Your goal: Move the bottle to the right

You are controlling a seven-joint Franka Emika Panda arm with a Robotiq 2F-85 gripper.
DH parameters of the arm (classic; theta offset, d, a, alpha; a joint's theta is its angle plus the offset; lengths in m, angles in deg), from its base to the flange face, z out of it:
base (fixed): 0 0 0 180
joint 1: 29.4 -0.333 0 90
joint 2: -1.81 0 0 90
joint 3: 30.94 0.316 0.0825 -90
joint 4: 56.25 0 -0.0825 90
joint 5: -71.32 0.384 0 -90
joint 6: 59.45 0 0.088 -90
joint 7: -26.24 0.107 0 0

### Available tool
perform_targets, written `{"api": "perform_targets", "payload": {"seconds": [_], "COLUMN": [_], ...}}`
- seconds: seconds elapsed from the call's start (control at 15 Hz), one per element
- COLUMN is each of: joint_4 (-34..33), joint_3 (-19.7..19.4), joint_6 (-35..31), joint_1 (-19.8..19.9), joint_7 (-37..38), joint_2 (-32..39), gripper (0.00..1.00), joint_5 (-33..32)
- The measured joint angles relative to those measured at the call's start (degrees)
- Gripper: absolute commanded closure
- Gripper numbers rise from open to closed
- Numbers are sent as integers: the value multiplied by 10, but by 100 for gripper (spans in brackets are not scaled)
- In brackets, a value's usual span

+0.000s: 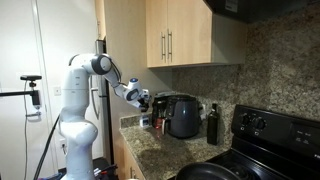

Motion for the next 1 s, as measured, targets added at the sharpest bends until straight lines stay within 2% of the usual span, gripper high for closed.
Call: {"api": "perform_targets", "payload": {"seconds": [0.2, 0.6, 0.87, 1.0], "joint_4": [-7, -8, -12, -18], "joint_3": [7, 7, 15, 22], "joint_6": [-7, -7, 5, 28], "joint_1": [0, 0, 0, 0], "joint_7": [-51, -60, -105, -144], "joint_2": [5, 6, 6, 6], "gripper": [0, 0, 0, 0], "joint_5": [24, 26, 39, 67]}}
